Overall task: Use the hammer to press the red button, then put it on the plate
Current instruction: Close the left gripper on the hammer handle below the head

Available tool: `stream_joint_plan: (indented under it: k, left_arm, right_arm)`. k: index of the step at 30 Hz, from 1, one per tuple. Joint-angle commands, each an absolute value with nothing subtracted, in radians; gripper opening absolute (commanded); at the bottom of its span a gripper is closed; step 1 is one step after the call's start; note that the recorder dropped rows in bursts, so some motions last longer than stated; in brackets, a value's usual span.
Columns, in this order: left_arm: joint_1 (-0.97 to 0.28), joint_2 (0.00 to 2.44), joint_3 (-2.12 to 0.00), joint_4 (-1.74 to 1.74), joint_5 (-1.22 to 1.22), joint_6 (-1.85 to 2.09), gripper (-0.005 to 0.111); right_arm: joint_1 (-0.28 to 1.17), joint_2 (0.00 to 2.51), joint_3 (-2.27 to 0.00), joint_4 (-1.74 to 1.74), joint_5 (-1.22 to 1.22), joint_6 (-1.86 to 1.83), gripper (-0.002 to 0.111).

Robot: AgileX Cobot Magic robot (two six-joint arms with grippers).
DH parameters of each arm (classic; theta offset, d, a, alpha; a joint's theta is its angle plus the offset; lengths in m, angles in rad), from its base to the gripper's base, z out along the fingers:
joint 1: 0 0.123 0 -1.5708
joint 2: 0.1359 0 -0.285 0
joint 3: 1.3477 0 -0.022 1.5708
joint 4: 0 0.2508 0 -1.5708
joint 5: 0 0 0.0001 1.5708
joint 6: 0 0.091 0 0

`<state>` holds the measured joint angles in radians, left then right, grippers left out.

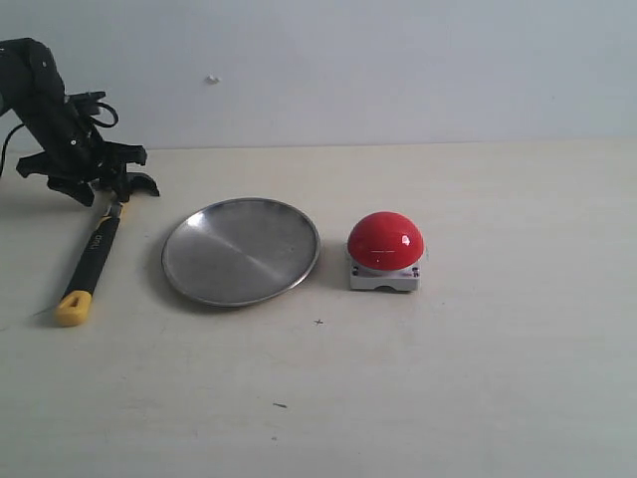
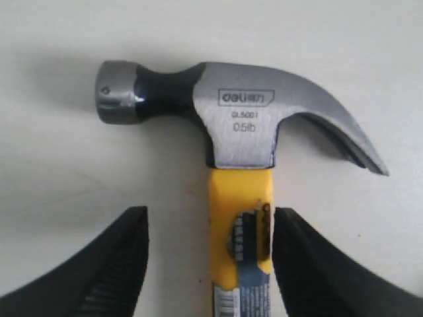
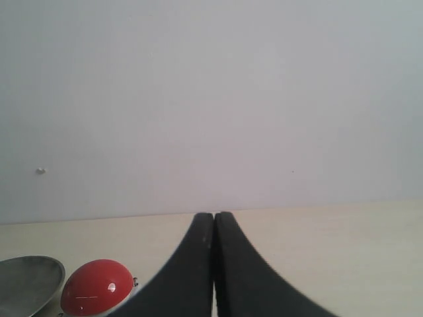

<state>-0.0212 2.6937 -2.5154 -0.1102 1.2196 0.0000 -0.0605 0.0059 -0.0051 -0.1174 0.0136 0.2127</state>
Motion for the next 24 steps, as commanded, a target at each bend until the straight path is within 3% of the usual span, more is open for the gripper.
stream_joint_plan:
  k: [1, 24]
  left_arm:
    - [-0.022, 2.685, -2.527, -0.101, 1.221, 0.0, 0.055]
    - [-0.024, 2.766, -2.527, -0.102, 1.221, 0.013, 0.055]
  right_arm:
    - [-0.066, 0.0, 0.0, -0.123, 0.012, 0.211, 0.0]
    - [-0.066, 0.0, 0.0, -0.123, 0.012, 0.211, 0.0]
